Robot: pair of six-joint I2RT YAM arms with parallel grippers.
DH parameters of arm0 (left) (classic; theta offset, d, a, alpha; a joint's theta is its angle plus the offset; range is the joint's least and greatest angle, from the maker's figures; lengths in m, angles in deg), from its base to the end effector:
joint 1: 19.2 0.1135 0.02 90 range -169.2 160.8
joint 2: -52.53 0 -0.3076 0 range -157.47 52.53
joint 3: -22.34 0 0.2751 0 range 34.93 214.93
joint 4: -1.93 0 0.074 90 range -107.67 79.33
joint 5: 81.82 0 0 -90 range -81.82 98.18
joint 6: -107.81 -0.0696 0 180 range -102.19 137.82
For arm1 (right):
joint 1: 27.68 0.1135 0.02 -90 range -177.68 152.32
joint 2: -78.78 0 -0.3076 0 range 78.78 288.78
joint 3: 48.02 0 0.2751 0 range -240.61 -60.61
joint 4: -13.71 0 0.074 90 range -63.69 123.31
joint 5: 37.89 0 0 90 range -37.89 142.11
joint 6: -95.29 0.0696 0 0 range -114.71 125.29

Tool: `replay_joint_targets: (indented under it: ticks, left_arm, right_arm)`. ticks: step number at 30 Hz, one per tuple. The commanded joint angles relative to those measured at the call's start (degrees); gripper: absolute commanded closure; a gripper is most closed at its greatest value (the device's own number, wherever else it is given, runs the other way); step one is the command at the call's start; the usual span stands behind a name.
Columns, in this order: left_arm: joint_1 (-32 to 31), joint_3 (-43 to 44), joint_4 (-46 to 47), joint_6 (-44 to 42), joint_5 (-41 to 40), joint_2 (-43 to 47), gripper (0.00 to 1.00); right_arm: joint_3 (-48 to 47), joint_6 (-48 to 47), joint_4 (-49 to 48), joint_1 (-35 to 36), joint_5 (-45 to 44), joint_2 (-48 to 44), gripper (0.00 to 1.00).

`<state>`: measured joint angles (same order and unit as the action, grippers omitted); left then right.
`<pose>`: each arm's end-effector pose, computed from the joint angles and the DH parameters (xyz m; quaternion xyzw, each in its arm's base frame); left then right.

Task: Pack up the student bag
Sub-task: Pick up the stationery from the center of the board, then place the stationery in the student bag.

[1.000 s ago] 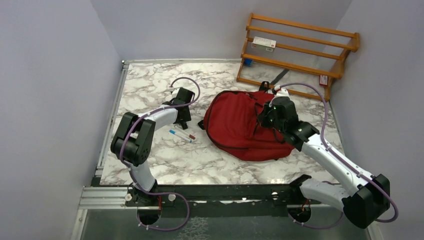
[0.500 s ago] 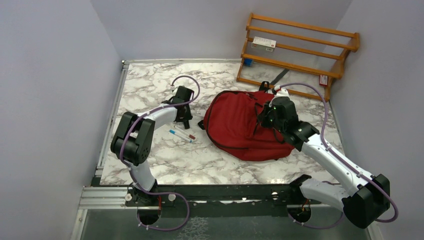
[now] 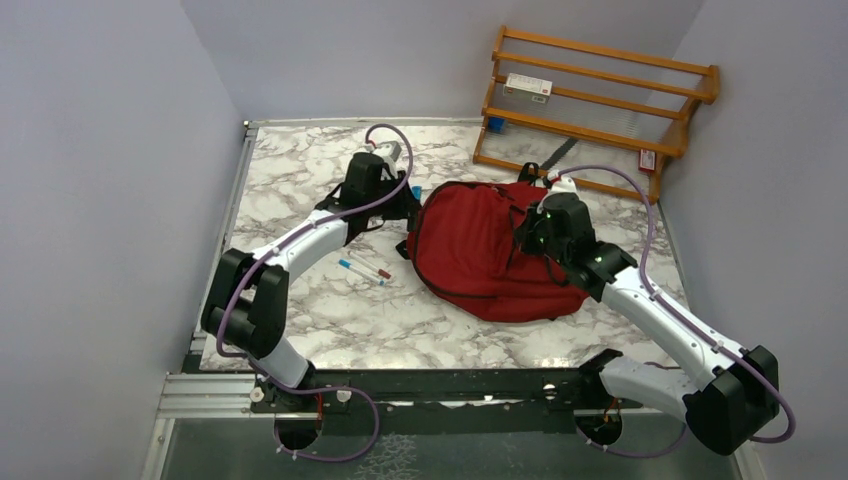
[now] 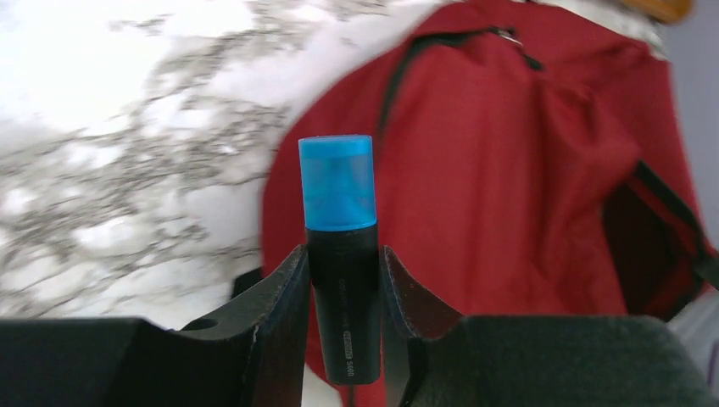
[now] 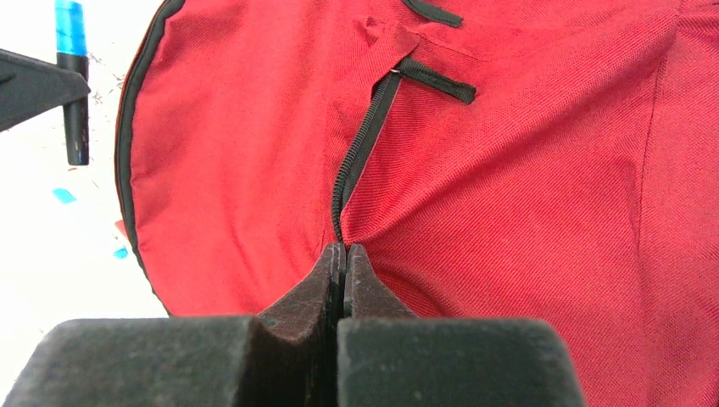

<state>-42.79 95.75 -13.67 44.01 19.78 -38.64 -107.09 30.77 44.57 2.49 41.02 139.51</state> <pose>0.3674 -0.1757 0.2589 0.0280 0.8767 -0.2794 0.3907 0.2355 0.1214 0.2974 0.0107 0.8739 0.1485 0.4628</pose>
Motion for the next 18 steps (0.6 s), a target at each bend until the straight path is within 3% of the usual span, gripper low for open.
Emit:
replay_joint_targets:
  ticks: [1, 11, 18]
  left_arm:
    - [-4.13, 1.96, 6.15, -3.44, 11.18, 0.50, 0.79]
    - [-13.79, 7.01, 5.97, -4.97, 13.68, -4.06, 0.79]
    - [-17.94, 10.75, 5.03, -4.32, 16.74, -9.26, 0.85]
  right_arm:
    - [-0.05, 0.35, -2.80, 0.34, 1.64, 0.77, 0.99]
    - [-0.40, 0.15, -2.81, 0.40, 1.78, 0.88, 1.00]
    - [-0.45, 0.01, -2.80, 0.38, 1.52, 1.09, 0.99]
